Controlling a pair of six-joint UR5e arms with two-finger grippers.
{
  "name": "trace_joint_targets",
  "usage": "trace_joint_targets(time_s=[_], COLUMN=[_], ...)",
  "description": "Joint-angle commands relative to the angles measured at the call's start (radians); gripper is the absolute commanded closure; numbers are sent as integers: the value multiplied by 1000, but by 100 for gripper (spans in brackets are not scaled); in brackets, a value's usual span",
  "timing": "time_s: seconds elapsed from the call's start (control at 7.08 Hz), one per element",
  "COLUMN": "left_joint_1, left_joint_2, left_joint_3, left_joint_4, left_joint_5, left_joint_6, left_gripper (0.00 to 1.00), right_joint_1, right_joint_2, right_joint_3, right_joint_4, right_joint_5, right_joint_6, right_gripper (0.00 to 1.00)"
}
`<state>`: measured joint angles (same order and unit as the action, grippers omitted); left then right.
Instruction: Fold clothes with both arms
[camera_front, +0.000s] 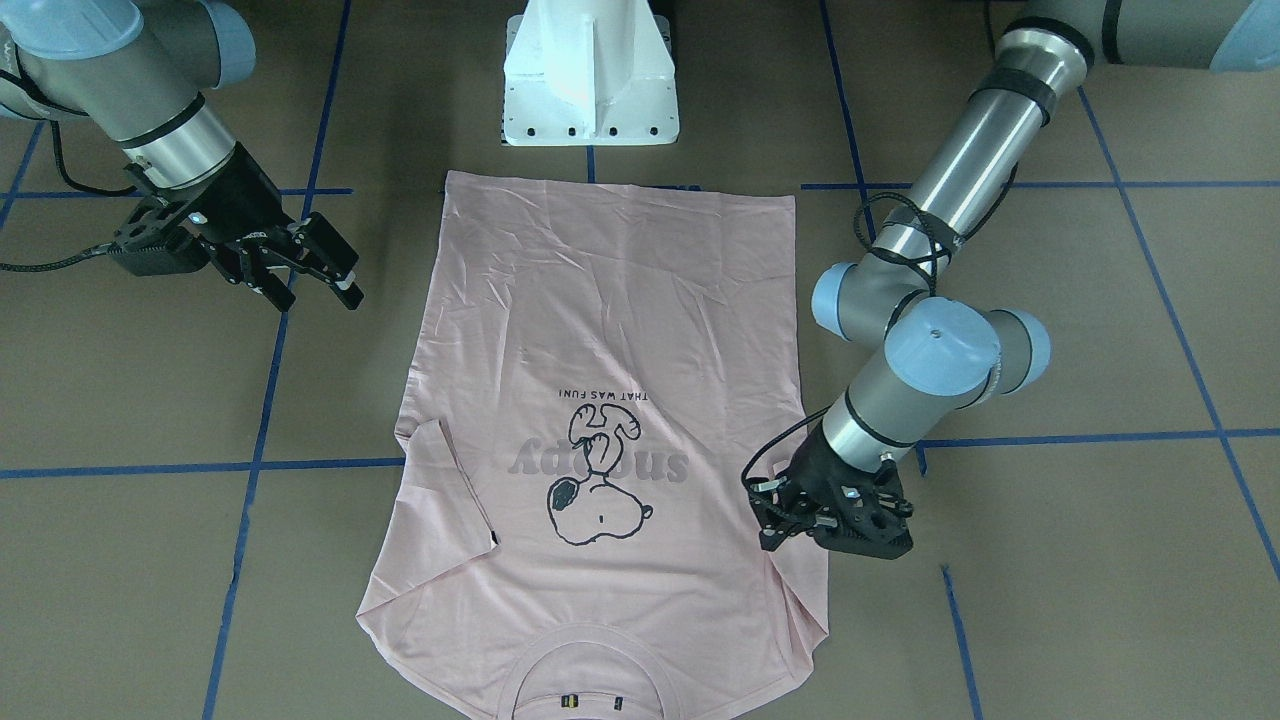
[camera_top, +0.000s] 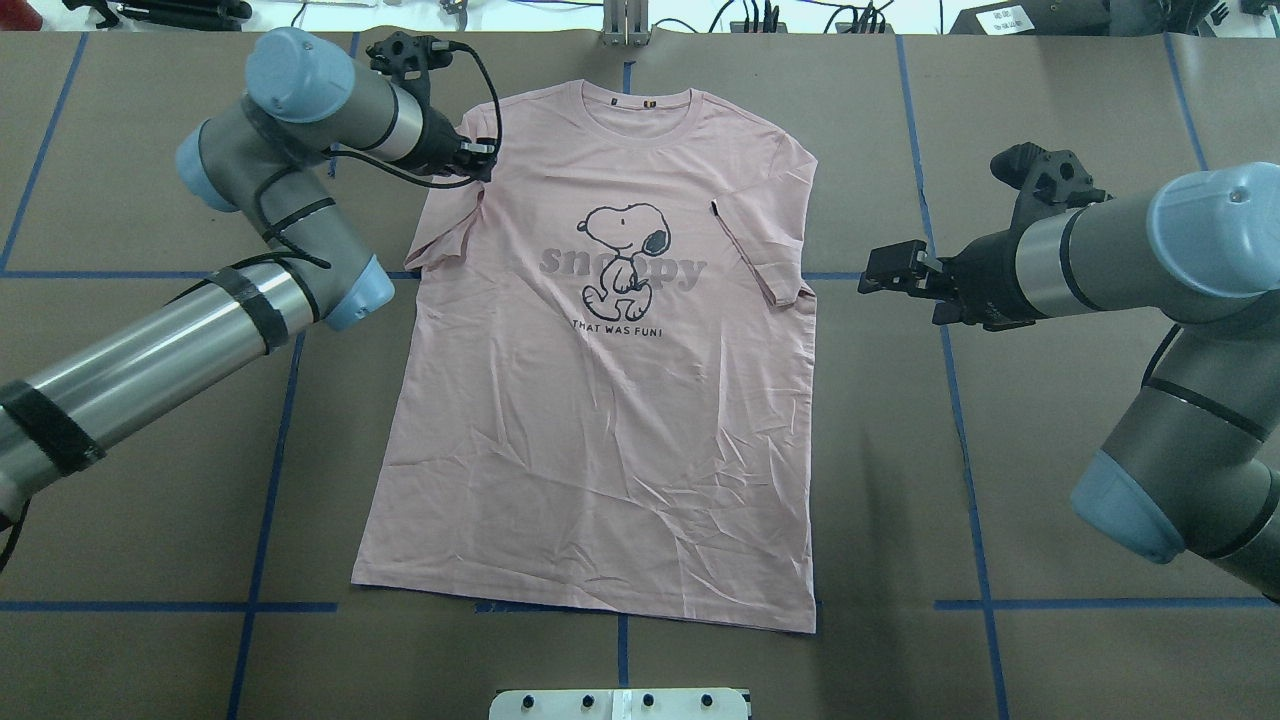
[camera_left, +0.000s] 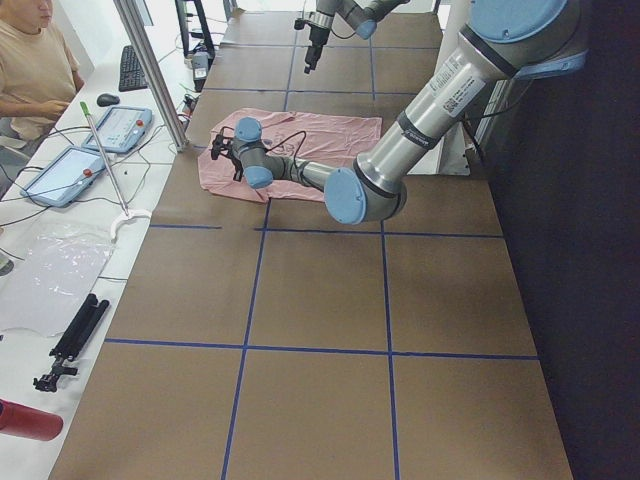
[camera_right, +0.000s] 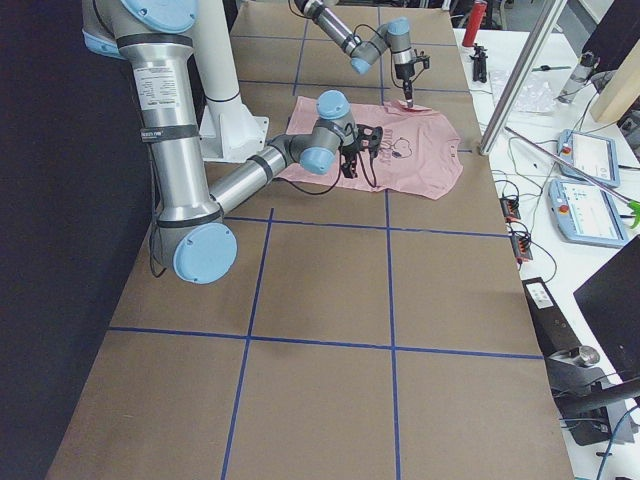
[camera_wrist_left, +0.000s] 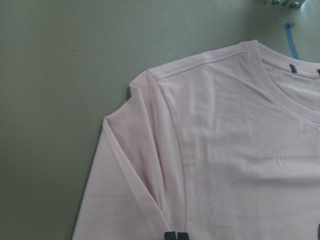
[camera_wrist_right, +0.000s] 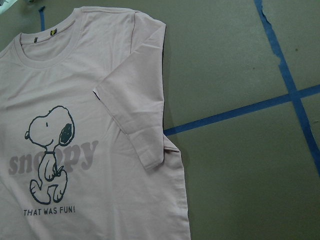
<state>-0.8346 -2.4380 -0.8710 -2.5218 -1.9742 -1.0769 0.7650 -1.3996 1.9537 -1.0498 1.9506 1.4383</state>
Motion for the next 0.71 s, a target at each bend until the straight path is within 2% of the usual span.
trace_joint_targets(time_s=[0.0,0.14,0.28,0.42,0.56], left_joint_1=[20,23,28,31,84], left_joint_2=[-61,-61,-46,103,260], left_joint_3=[98,98,57,-173,-417], left_joint_4=[-47,-60,-84,-89,-88], left_joint_5=[48,46,46,34,20], left_joint_6=[-9,-11,-12,-46,-120], left_gripper=[100,87,46,35,23], right_joint_1=[-4,-28,-70,-134,-223], right_joint_2=[-1,1,10,10,31], right_joint_3=[-1,-7,-1,20,24], right_joint_4=[1,8,10,10,8], right_joint_5=[1,-1,-19,-28,-79], right_joint_6=[1,1,1,43,186], right_gripper=[0,0,0,0,0])
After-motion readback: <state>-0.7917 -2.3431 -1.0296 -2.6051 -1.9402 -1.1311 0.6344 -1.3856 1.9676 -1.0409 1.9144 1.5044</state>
